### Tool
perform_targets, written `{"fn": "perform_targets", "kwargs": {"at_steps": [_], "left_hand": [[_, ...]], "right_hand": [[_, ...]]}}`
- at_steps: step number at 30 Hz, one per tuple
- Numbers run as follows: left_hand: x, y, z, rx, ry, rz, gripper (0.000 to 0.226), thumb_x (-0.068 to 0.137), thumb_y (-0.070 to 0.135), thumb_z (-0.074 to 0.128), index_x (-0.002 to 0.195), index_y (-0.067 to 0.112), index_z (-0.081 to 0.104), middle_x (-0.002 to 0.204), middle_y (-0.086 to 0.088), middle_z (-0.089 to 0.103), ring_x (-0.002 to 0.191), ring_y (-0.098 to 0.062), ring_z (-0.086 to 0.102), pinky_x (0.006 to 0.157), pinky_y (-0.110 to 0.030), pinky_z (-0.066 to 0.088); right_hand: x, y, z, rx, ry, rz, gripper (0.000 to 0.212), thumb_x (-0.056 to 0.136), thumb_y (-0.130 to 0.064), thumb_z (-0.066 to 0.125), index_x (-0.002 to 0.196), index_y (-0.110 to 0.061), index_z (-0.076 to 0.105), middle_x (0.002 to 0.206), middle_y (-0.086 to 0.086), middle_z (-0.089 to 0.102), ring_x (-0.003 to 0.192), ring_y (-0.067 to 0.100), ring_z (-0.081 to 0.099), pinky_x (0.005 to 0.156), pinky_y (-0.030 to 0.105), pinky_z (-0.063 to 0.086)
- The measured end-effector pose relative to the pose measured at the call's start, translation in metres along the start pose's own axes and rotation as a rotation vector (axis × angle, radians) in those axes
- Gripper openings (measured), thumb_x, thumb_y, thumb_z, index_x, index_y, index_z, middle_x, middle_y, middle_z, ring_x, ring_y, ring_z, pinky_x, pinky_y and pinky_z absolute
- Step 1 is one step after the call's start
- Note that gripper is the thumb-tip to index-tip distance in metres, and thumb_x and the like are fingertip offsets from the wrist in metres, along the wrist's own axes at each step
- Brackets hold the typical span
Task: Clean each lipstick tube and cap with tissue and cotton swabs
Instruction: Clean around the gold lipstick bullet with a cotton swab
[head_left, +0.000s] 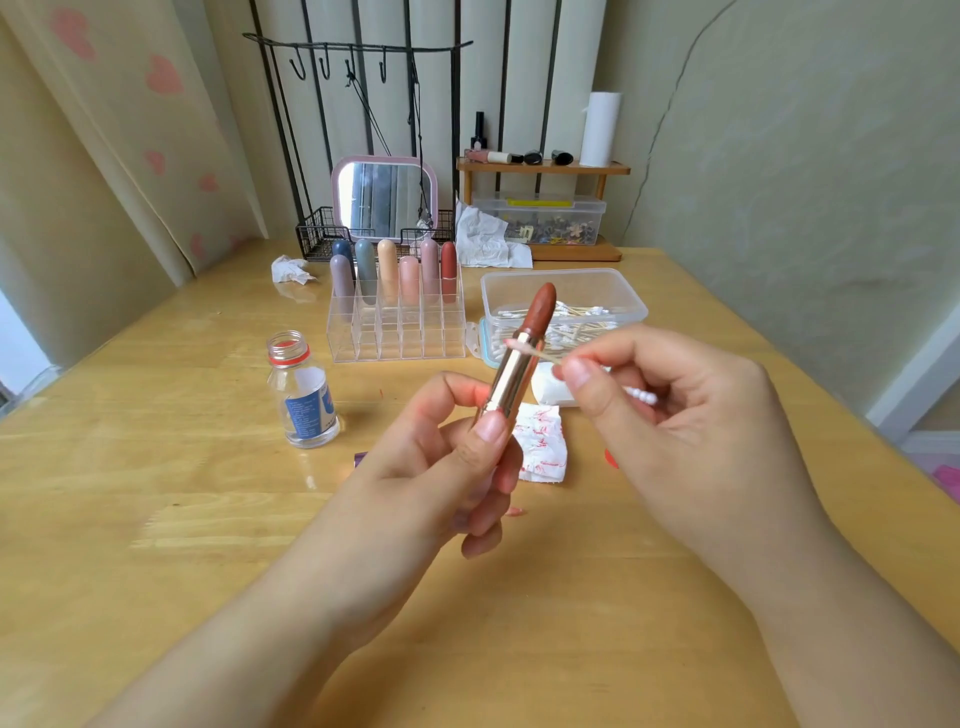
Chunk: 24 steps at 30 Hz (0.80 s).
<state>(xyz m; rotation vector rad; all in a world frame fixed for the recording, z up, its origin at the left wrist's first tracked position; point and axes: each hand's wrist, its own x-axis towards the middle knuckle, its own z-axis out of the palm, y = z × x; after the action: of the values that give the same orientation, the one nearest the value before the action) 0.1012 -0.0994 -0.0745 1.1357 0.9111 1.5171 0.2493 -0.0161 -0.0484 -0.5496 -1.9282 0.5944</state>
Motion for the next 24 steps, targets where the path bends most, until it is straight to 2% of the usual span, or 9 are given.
{"fn": "perform_targets", "kwargs": {"at_steps": [2, 4, 6, 10, 12, 14, 16, 21, 24], "left_hand": [[-0.0003, -0.0001, 0.0003, 0.010, 0.006, 0.006, 0.003, 0.083, 0.028, 0.054, 0.082, 0.027, 0.056, 0.066, -0.003, 0.049, 0.049, -0.014, 0.037, 0.047, -0.022, 0.038], [0.0001, -0.0002, 0.0007, 0.024, 0.016, 0.023, 0.005, 0.084, 0.026, 0.054, 0.087, 0.023, 0.054, 0.067, -0.004, 0.049, 0.050, -0.015, 0.039, 0.047, -0.022, 0.039], [0.0005, -0.0004, 0.0006, 0.045, 0.032, 0.042, 0.012, 0.084, 0.024, 0.054, 0.093, 0.017, 0.050, 0.067, -0.005, 0.049, 0.051, -0.016, 0.040, 0.048, -0.022, 0.040], [0.0008, -0.0004, 0.0009, 0.091, 0.051, 0.058, 0.020, 0.082, 0.023, 0.055, 0.098, 0.015, 0.046, 0.068, -0.004, 0.054, 0.047, -0.017, 0.041, 0.047, -0.019, 0.041], [0.0005, -0.0002, 0.0015, 0.093, 0.045, 0.053, 0.019, 0.082, 0.023, 0.055, 0.098, 0.016, 0.046, 0.068, -0.004, 0.057, 0.046, -0.015, 0.041, 0.045, -0.019, 0.039], [0.0002, -0.0001, 0.0019, 0.086, 0.038, 0.045, 0.018, 0.082, 0.022, 0.055, 0.097, 0.016, 0.046, 0.067, -0.004, 0.055, 0.046, -0.013, 0.039, 0.045, -0.020, 0.037], [-0.0001, 0.0003, 0.0017, 0.075, 0.043, 0.041, 0.018, 0.082, 0.022, 0.055, 0.096, 0.016, 0.047, 0.066, -0.005, 0.052, 0.046, -0.012, 0.037, 0.045, -0.020, 0.037], [-0.0005, -0.0002, 0.0014, 0.072, 0.042, 0.039, 0.015, 0.082, 0.023, 0.056, 0.094, 0.018, 0.048, 0.067, -0.006, 0.049, 0.047, -0.012, 0.035, 0.045, -0.020, 0.035], [0.0000, -0.0012, 0.0007, 0.078, 0.038, 0.045, 0.011, 0.082, 0.024, 0.056, 0.091, 0.022, 0.050, 0.067, -0.005, 0.049, 0.047, -0.013, 0.035, 0.045, -0.020, 0.034]], "right_hand": [[0.0003, -0.0005, -0.0021, -0.012, 0.020, -0.010, 0.015, 0.083, -0.038, 0.057, 0.081, -0.024, 0.064, 0.055, 0.008, 0.042, 0.045, 0.018, 0.039, 0.045, 0.031, 0.040], [-0.0016, -0.0017, -0.0025, -0.042, -0.034, -0.062, 0.013, 0.082, -0.030, 0.063, 0.071, -0.023, 0.065, 0.053, 0.004, 0.041, 0.044, 0.008, 0.036, 0.045, 0.014, 0.032], [-0.0029, -0.0042, -0.0009, -0.076, -0.088, -0.091, 0.013, 0.080, -0.020, 0.066, 0.067, -0.021, 0.065, 0.050, -0.003, 0.039, 0.045, 0.004, 0.035, 0.048, 0.006, 0.026], [0.0002, -0.0013, -0.0015, -0.121, 0.001, -0.116, 0.013, 0.085, -0.025, 0.063, 0.075, -0.018, 0.066, 0.057, 0.004, 0.046, 0.046, 0.009, 0.040, 0.047, 0.012, 0.030], [0.0008, -0.0006, -0.0034, -0.115, 0.011, -0.109, 0.014, 0.085, -0.027, 0.061, 0.075, -0.018, 0.066, 0.053, 0.002, 0.045, 0.046, 0.011, 0.042, 0.047, 0.015, 0.032], [-0.0006, -0.0025, -0.0027, -0.102, -0.048, -0.125, 0.012, 0.082, -0.020, 0.066, 0.071, -0.017, 0.066, 0.046, -0.010, 0.038, 0.045, 0.004, 0.039, 0.048, 0.006, 0.027], [-0.0018, -0.0044, -0.0008, -0.085, -0.106, -0.132, 0.012, 0.080, -0.013, 0.067, 0.069, -0.016, 0.066, 0.047, -0.013, 0.036, 0.045, 0.000, 0.038, 0.049, 0.000, 0.027], [0.0004, -0.0003, -0.0034, -0.126, 0.019, -0.122, 0.015, 0.085, -0.028, 0.060, 0.075, -0.018, 0.066, 0.057, 0.003, 0.044, 0.047, 0.009, 0.040, 0.049, 0.011, 0.029], [-0.0002, -0.0009, -0.0025, -0.114, -0.001, -0.135, 0.015, 0.085, -0.027, 0.060, 0.074, -0.018, 0.065, 0.056, 0.004, 0.042, 0.047, 0.007, 0.036, 0.050, 0.009, 0.027]]}}
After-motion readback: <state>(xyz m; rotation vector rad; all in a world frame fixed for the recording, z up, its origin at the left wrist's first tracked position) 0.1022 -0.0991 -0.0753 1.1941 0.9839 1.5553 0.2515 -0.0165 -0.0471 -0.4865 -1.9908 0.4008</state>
